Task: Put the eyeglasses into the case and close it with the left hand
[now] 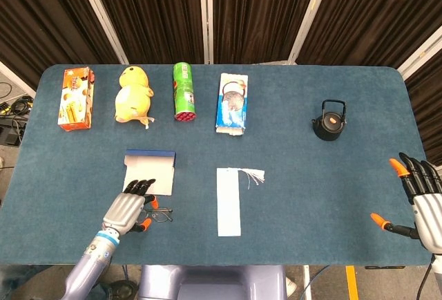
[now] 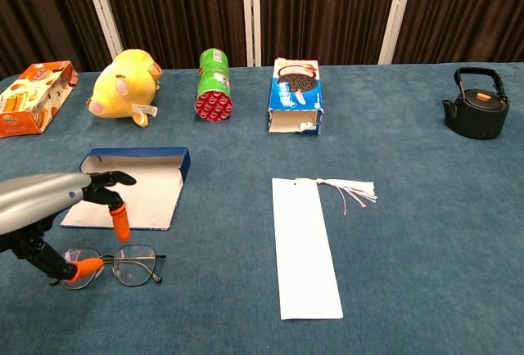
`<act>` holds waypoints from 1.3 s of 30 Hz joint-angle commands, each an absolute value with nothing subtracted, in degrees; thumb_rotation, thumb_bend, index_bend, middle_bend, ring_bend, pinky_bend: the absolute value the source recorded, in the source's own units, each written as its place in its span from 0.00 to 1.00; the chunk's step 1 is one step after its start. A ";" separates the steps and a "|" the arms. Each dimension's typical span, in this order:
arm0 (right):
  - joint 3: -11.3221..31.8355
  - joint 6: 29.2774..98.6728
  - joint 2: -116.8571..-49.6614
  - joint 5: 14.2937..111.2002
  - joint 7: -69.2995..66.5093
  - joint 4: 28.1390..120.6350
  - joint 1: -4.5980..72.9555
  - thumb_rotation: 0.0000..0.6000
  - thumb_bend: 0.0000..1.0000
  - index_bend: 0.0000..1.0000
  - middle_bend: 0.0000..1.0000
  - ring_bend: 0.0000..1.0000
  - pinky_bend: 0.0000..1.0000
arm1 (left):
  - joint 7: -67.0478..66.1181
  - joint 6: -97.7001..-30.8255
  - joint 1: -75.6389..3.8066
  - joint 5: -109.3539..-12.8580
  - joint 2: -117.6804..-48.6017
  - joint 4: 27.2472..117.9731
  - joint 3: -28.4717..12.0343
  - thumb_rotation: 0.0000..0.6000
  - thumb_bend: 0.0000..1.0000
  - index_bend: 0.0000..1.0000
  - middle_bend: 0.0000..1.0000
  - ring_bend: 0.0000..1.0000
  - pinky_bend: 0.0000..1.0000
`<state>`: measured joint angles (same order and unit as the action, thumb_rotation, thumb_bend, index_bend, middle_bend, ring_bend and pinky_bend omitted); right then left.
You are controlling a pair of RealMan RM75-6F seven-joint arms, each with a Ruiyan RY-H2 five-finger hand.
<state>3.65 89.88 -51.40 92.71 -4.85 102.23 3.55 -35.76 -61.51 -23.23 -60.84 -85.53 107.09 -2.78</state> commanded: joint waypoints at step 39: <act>3.90 87.53 -51.70 91.31 -6.02 101.53 4.87 1.00 0.00 0.00 0.00 0.00 0.00 | -35.78 -65.13 -25.77 -55.50 -90.29 101.18 -0.58 1.00 0.45 0.52 0.00 0.00 0.00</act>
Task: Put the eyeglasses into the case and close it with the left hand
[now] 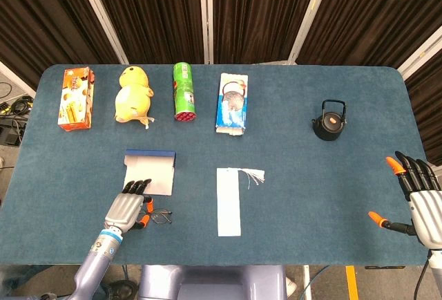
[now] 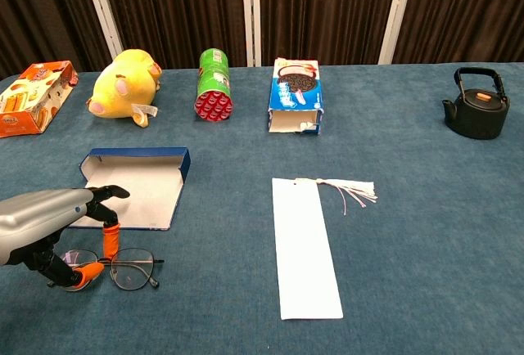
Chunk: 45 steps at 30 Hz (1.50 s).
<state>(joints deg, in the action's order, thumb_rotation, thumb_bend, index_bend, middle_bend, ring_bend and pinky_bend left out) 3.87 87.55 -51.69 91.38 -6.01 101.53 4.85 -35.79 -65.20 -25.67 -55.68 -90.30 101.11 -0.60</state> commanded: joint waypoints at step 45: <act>4.44 83.61 -53.59 87.53 -2.87 100.31 6.49 1.00 0.00 0.00 0.00 0.00 0.00 | -26.80 -56.35 -38.45 -46.04 -94.11 82.37 -13.01 1.00 0.50 0.65 0.00 0.00 0.00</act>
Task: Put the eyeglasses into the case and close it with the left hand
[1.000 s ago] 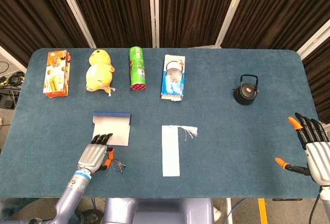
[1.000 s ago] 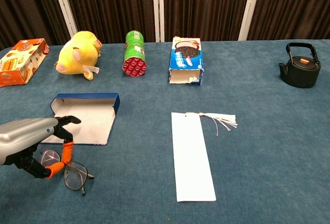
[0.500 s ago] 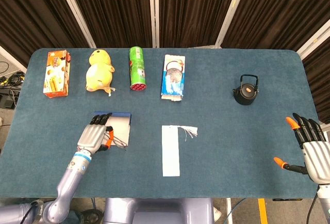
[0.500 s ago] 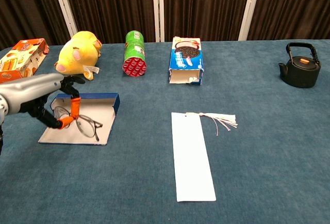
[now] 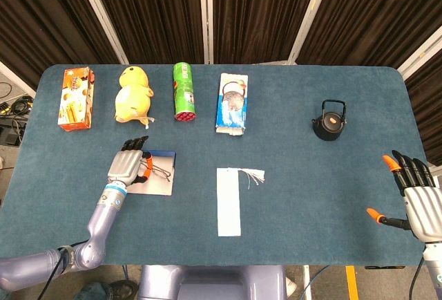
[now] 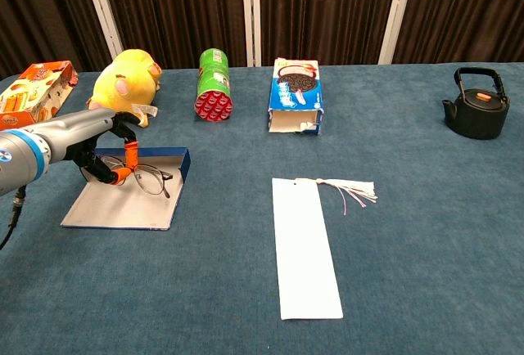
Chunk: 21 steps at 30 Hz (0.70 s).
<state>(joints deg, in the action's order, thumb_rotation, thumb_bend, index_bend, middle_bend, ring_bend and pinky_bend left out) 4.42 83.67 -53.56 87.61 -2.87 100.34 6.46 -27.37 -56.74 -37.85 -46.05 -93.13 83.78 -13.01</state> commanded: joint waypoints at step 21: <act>4.23 83.92 -53.57 88.08 -2.92 100.60 6.41 1.00 0.00 0.00 0.00 0.00 0.00 | -19.79 -59.65 -36.54 -55.01 -91.37 81.96 -11.67 1.00 0.15 0.00 0.00 0.00 0.00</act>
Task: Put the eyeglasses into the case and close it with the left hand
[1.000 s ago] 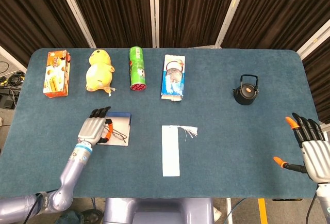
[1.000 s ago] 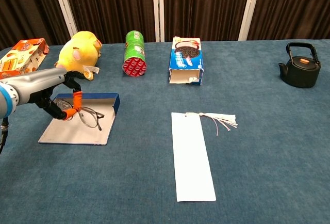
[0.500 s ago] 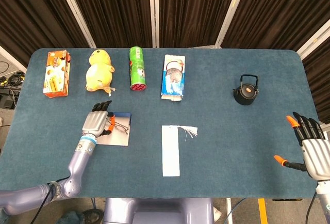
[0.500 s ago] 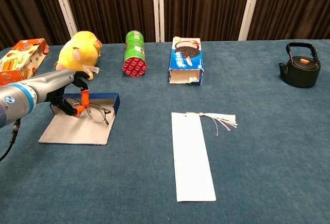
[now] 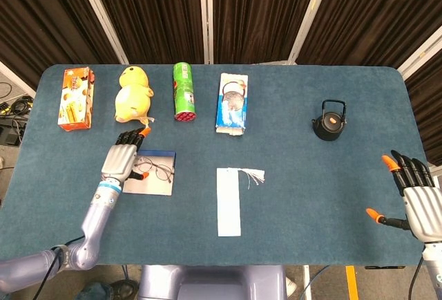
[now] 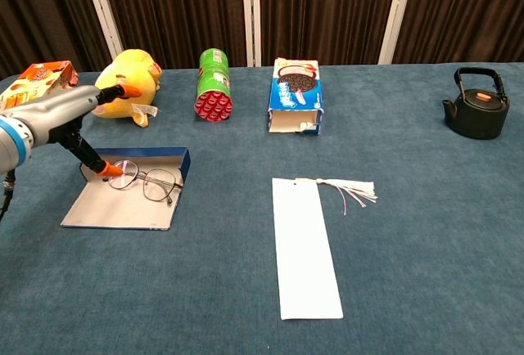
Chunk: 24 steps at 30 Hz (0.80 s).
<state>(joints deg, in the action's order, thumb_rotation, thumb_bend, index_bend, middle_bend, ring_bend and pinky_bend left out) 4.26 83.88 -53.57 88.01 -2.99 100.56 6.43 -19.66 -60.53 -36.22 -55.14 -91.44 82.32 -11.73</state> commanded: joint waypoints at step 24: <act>4.99 81.72 -54.55 85.04 -2.02 99.36 7.36 1.00 0.00 0.00 0.00 0.00 0.00 | -26.95 -54.33 -42.00 -49.35 -97.47 75.42 -11.05 1.00 0.13 0.00 0.00 0.00 0.00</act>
<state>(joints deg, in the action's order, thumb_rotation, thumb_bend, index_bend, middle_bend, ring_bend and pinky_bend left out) 4.99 81.71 -54.55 85.05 -2.01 99.36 7.36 -26.91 -54.46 -41.80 -49.45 -97.12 75.89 -11.08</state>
